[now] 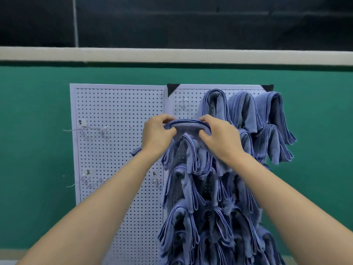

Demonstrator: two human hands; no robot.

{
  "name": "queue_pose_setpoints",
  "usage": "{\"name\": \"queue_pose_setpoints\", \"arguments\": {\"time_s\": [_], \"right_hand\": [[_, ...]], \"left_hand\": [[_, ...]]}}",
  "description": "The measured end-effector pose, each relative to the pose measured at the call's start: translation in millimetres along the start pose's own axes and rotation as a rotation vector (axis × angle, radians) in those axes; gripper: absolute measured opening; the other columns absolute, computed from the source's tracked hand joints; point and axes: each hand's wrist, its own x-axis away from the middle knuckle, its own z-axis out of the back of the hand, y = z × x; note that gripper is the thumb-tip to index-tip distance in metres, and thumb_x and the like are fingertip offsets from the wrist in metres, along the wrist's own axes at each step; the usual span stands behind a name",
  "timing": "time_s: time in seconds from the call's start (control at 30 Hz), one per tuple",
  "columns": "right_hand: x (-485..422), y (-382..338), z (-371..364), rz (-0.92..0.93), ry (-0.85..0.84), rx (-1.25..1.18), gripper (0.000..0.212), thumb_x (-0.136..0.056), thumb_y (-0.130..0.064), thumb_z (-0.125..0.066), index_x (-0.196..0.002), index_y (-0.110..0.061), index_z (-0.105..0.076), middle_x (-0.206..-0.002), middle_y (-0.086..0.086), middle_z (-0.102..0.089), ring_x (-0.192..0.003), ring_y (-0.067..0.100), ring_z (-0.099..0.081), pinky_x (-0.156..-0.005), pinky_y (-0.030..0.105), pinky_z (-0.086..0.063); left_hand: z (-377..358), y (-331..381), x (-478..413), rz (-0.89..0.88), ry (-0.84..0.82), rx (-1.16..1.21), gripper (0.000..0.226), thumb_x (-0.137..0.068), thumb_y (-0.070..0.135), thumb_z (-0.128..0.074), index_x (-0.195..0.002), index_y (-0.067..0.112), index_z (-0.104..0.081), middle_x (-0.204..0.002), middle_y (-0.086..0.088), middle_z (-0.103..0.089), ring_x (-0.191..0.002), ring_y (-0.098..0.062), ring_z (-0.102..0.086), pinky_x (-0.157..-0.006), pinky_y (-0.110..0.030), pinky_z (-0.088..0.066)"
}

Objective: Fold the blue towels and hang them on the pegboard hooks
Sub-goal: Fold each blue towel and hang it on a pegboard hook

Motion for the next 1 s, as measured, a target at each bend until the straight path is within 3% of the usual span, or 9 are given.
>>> {"name": "queue_pose_setpoints", "arguments": {"time_s": [0.2, 0.3, 0.37, 0.53, 0.67, 0.83, 0.9, 1.0], "right_hand": [[-81.8, -9.1, 18.1, 0.001, 0.218, -0.058, 0.026, -0.089, -0.021, -0.052, -0.113, -0.014, -0.057, -0.103, 0.008, -0.067, -0.095, 0.034, -0.057, -0.071, 0.037, -0.043], [-115.1, -6.7, 8.2, -0.084, 0.2, -0.074, 0.025, -0.088, -0.019, -0.052, -0.111, -0.013, -0.058, -0.102, 0.011, -0.067, -0.094, 0.035, -0.057, -0.075, 0.037, -0.044], [-132.3, -3.7, -6.6, -0.156, 0.137, -0.113, 0.024, -0.086, -0.017, -0.053, -0.108, -0.011, -0.059, -0.104, 0.011, -0.065, -0.096, 0.034, -0.056, -0.075, 0.034, -0.043], [-152.4, 3.6, -40.8, -0.269, 0.049, -0.152, 0.022, -0.084, -0.008, -0.051, -0.105, -0.005, -0.058, -0.107, 0.015, -0.061, -0.097, 0.034, -0.053, -0.07, 0.032, -0.037], [-140.4, 12.3, -72.0, -0.306, -0.009, -0.146, 0.027, -0.088, -0.006, -0.048, -0.114, -0.004, -0.055, -0.11, 0.02, -0.061, -0.101, 0.038, -0.054, -0.075, 0.038, -0.042], [-116.2, 15.3, -94.5, -0.335, 0.068, -0.264, 0.023, -0.092, -0.009, -0.049, -0.115, -0.009, -0.047, -0.094, 0.017, -0.062, -0.079, 0.032, -0.057, -0.064, 0.035, -0.043], [-106.7, 13.5, -94.9, -0.334, 0.044, -0.29, 0.026, -0.093, -0.014, -0.053, -0.116, -0.008, -0.044, -0.101, 0.016, -0.06, -0.087, 0.03, -0.057, -0.068, 0.035, -0.045], [-88.6, 7.9, -100.6, -0.317, -0.029, -0.031, 0.045, -0.088, -0.031, -0.062, -0.118, -0.004, -0.042, -0.12, 0.013, -0.049, -0.113, 0.031, -0.044, -0.079, 0.038, -0.04]], "left_hand": [[8.9, 47.1, -80.3, -0.13, 0.193, 0.125, 0.026, -0.075, 0.002, -0.061, -0.09, 0.02, -0.073, -0.077, 0.01, -0.065, -0.071, -0.005, -0.059, -0.065, -0.009, -0.045], [-0.6, 48.6, -113.0, -0.096, 0.217, 0.134, 0.025, -0.077, 0.002, -0.06, -0.091, 0.018, -0.072, -0.078, 0.009, -0.064, -0.07, -0.004, -0.057, -0.055, 0.002, -0.035], [-13.2, 39.7, -129.5, -0.051, 0.213, 0.145, 0.025, -0.077, 0.0, -0.059, -0.091, 0.017, -0.071, -0.08, 0.007, -0.065, -0.072, -0.008, -0.057, -0.055, -0.002, -0.038], [-38.9, 14.1, -146.4, 0.028, 0.193, 0.159, 0.028, -0.078, -0.001, -0.058, -0.097, 0.014, -0.072, -0.095, -0.001, -0.07, -0.086, -0.016, -0.061, -0.079, -0.024, -0.049], [-59.4, -14.3, -141.8, 0.075, 0.123, 0.131, 0.029, -0.081, -0.003, -0.055, -0.1, 0.013, -0.07, -0.098, -0.003, -0.069, -0.088, -0.018, -0.061, -0.074, -0.022, -0.044], [-70.4, -38.3, -116.0, 0.044, 0.077, 0.179, 0.035, -0.083, -0.003, -0.061, -0.116, 0.01, -0.059, -0.096, 0.004, -0.058, -0.086, -0.009, -0.053, -0.061, -0.002, -0.035], [-72.6, -48.5, -105.2, 0.057, 0.079, 0.174, 0.039, -0.085, 0.001, -0.063, -0.122, 0.011, -0.055, -0.099, 0.006, -0.055, -0.086, -0.009, -0.052, -0.063, -0.005, -0.036], [-77.4, -67.9, -89.7, 0.123, 0.055, 0.132, 0.037, -0.087, 0.005, -0.063, -0.122, 0.01, -0.054, -0.1, 0.005, -0.056, -0.086, -0.011, -0.054, -0.067, -0.013, -0.037]]}}
